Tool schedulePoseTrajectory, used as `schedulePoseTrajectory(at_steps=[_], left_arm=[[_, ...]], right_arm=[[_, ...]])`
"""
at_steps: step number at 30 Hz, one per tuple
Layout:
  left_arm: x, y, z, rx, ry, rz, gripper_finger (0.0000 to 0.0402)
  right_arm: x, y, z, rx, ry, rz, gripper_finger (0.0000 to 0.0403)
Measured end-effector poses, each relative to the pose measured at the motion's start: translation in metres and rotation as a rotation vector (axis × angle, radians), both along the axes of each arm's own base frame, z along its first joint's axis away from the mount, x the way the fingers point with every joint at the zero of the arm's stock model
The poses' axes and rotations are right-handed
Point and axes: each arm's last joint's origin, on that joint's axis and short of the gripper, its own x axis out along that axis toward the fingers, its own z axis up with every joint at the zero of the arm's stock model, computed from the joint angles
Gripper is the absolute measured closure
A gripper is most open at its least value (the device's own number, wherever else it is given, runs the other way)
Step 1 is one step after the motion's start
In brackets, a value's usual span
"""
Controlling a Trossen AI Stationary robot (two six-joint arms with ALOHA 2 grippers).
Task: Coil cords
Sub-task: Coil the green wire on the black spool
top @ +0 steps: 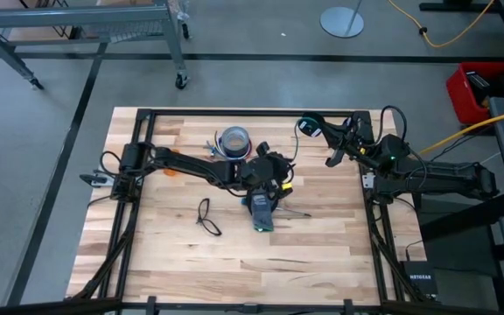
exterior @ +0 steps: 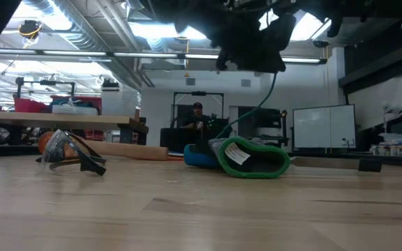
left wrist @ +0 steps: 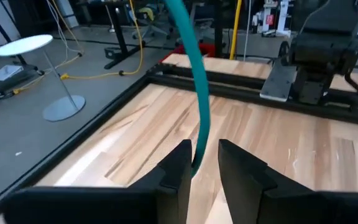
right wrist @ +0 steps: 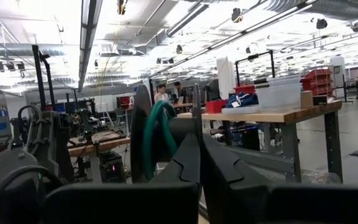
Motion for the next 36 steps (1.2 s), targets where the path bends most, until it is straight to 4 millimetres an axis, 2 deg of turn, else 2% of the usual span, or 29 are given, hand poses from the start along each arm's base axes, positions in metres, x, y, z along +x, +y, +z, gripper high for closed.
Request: schedulePoseTrajectory(at_steps=[7, 12, 16, 27, 36], left_arm=[[0.000, 0.001, -0.001, -0.004, 0.002, 0.003, 0.0394], [0.000, 0.001, -0.001, -0.046, -0.020, 0.008, 0.0396], [0.002, 0.003, 0.001, -0.080, -0.051, -0.065, 0.0398], [0.004, 0.012, 0.002, -0.230, -0.105, -0.200, 0.0400], [0.005, 0.009, 0.002, -0.251, -0.099, -0.259, 0.0401]], right_arm=[[-0.001, 0.000, 0.001, -0.003, -0.015, 0.000, 0.0402], [0.000, 0.000, 0.001, -0.003, -0.015, 0.000, 0.0402], [0.006, -0.001, -0.003, 0.004, 0.009, 0.001, 0.0402], [0.036, -0.007, -0.019, 0.014, 0.062, 0.010, 0.0402], [0.059, -0.015, -0.034, 0.057, 0.162, -0.094, 0.0402]])
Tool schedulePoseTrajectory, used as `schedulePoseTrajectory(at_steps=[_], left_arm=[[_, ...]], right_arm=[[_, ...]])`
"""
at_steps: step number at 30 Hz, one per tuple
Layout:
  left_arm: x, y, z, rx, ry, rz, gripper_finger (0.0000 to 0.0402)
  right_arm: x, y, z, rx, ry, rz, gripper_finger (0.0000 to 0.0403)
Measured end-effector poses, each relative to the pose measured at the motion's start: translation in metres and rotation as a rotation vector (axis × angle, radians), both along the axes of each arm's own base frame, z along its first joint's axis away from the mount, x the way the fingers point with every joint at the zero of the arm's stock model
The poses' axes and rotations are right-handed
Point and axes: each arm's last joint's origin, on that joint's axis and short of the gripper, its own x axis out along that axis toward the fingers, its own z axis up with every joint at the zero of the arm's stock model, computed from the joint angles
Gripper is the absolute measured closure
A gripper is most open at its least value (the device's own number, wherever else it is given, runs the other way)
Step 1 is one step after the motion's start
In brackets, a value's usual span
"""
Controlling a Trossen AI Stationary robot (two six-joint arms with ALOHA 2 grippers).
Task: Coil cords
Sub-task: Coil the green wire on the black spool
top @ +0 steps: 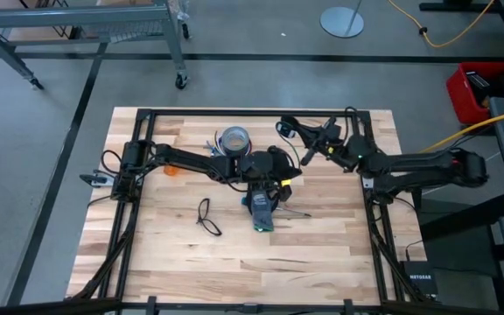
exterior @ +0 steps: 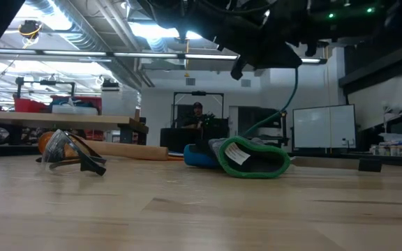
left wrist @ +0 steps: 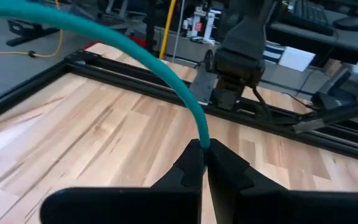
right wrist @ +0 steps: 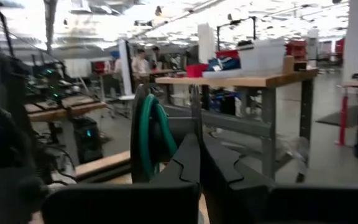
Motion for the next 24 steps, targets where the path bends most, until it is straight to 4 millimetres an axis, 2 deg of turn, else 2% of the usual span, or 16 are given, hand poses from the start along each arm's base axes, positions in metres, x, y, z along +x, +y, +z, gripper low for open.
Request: schedulePoseTrajectory(at_steps=[7, 15, 24], left_arm=[[0.000, 0.000, 0.001, 0.044, 0.010, -0.037, 0.0401], [-0.001, 0.005, -0.001, 0.046, 0.030, -0.065, 0.0401], [0.002, 0.003, 0.010, 0.057, 0.005, -0.127, 0.0401]], right_arm=[[0.011, -0.003, -0.004, 0.013, 0.100, -0.026, 0.0402], [0.012, -0.002, 0.001, 0.024, 0.053, 0.012, 0.0402], [0.013, -0.002, -0.013, 0.055, 0.199, 0.012, 0.0402]])
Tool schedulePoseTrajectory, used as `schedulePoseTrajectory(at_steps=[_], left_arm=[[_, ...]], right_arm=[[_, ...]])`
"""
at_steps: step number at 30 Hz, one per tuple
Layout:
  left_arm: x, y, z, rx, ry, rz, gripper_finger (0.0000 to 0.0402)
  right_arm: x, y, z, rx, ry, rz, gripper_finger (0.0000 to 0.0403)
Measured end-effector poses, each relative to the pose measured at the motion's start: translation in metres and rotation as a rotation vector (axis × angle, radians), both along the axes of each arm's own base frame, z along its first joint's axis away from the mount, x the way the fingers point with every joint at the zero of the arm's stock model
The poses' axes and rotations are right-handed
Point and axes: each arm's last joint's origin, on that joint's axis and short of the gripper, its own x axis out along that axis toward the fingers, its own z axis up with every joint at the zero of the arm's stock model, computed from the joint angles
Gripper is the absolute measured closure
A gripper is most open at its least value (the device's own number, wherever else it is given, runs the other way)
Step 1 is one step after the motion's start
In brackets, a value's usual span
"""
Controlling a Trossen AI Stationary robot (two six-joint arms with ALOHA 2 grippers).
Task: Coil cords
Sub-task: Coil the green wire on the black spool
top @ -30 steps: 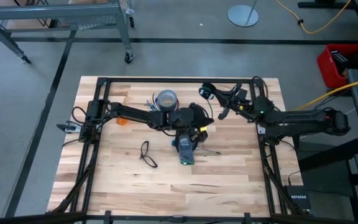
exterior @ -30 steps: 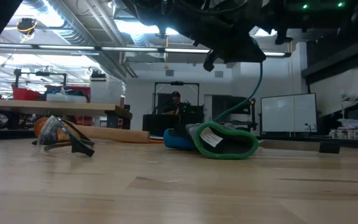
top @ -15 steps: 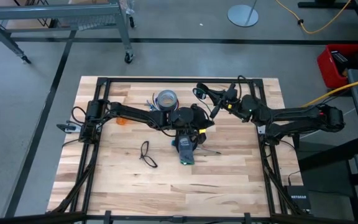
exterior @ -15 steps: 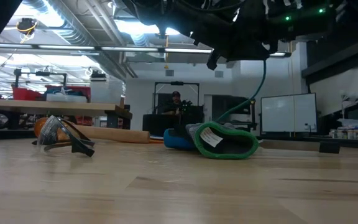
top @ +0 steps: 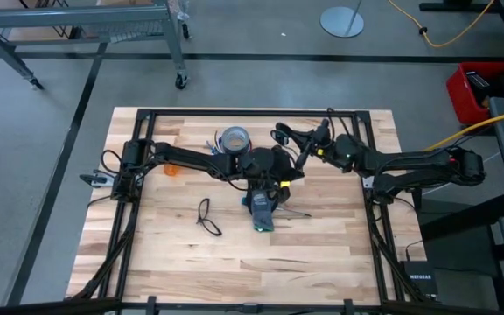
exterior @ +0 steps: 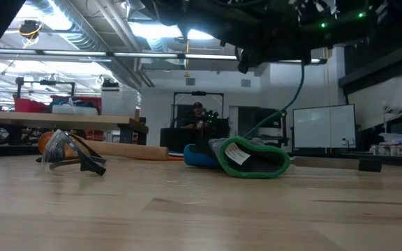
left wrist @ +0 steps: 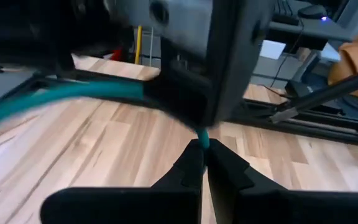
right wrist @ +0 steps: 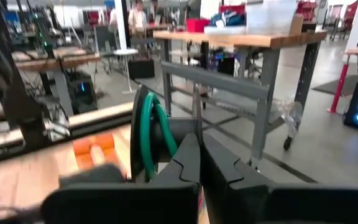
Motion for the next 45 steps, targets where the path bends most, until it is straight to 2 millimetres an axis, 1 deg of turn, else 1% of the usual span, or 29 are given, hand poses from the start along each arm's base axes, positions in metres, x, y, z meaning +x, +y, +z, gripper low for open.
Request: schedulePoseTrajectory(at_steps=[4, 7, 11, 23, 32, 38, 42, 45], left_arm=[[0.000, 0.001, 0.001, 0.033, 0.041, -0.007, 0.0401], [-0.002, 0.005, -0.003, 0.031, 0.109, 0.000, 0.0402], [-0.004, 0.009, -0.007, 0.017, 0.157, 0.012, 0.0402], [-0.006, 0.010, -0.010, 0.004, 0.202, 0.022, 0.0401], [-0.007, 0.014, -0.011, 0.000, 0.214, 0.033, 0.0401], [-0.018, 0.018, -0.007, -0.003, 0.308, 0.099, 0.0401], [-0.027, 0.019, 0.002, 0.015, 0.343, 0.129, 0.0401], [-0.033, 0.019, 0.005, 0.033, 0.385, 0.163, 0.0401]], right_arm=[[0.000, 0.001, -0.004, 0.012, 0.044, 0.036, 0.0402], [0.001, 0.002, -0.007, 0.022, 0.068, 0.089, 0.0402], [0.001, 0.003, -0.011, 0.048, 0.103, 0.103, 0.0402], [-0.004, 0.004, -0.030, 0.109, 0.290, 0.119, 0.0402], [-0.006, 0.006, -0.037, 0.138, 0.372, 0.148, 0.0402], [-0.012, 0.007, -0.042, 0.158, 0.441, 0.147, 0.0402], [-0.014, 0.007, -0.039, 0.156, 0.433, 0.148, 0.0402], [-0.016, 0.008, -0.035, 0.152, 0.414, 0.153, 0.0402]])
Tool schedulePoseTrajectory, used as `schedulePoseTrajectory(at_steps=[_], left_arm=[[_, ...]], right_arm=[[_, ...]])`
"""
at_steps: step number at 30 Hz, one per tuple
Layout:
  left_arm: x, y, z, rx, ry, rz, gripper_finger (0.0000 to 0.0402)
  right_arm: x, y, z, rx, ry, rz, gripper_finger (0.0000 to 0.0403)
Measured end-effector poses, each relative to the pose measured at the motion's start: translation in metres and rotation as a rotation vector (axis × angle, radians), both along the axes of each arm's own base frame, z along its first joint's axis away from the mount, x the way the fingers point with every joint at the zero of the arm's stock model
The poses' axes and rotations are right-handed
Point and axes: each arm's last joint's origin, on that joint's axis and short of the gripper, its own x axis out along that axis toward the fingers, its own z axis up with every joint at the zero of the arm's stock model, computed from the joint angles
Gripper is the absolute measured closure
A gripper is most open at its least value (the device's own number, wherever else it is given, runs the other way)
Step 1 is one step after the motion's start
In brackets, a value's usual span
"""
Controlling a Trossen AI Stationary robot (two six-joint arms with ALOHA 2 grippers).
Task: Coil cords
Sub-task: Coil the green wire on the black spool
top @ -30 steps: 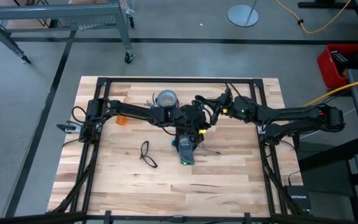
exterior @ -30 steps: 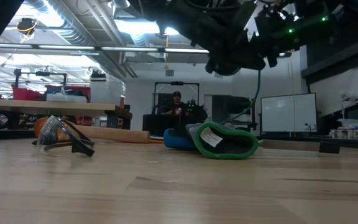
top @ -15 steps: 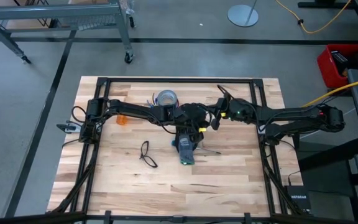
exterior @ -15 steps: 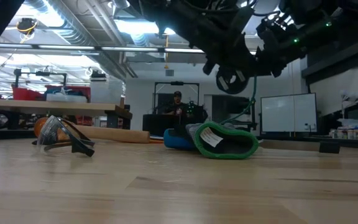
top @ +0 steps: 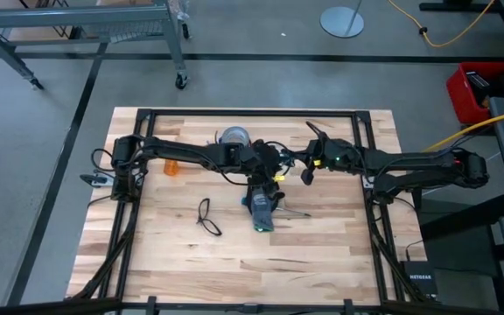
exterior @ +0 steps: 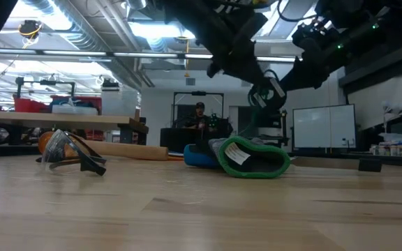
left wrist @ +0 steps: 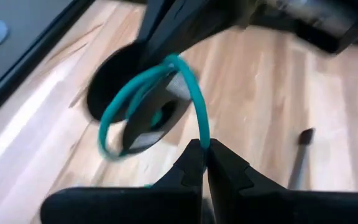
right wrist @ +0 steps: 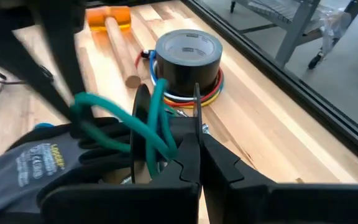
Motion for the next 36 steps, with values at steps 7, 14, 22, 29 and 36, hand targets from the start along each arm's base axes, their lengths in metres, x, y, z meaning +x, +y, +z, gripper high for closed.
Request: schedulePoseTrajectory(at_steps=[7, 14, 22, 29, 36], left_arm=[[-0.010, 0.002, 0.005, 0.047, 0.057, 0.067, 0.0401], [-0.017, 0.003, 0.017, 0.068, 0.054, 0.089, 0.0401], [-0.025, 0.003, 0.017, 0.072, 0.117, 0.119, 0.0401], [-0.024, 0.000, 0.018, 0.056, 0.102, 0.128, 0.0401], [-0.016, -0.005, 0.027, 0.070, -0.020, 0.106, 0.0401]], right_arm=[[-0.006, 0.003, 0.010, 0.020, -0.061, 0.067, 0.0402], [-0.016, 0.006, 0.015, 0.047, -0.062, 0.076, 0.0402], [-0.028, 0.010, 0.029, 0.047, -0.136, 0.115, 0.0402], [-0.040, 0.012, 0.048, 0.007, -0.281, 0.120, 0.0402], [-0.042, 0.012, 0.066, -0.042, -0.454, 0.117, 0.0402]])
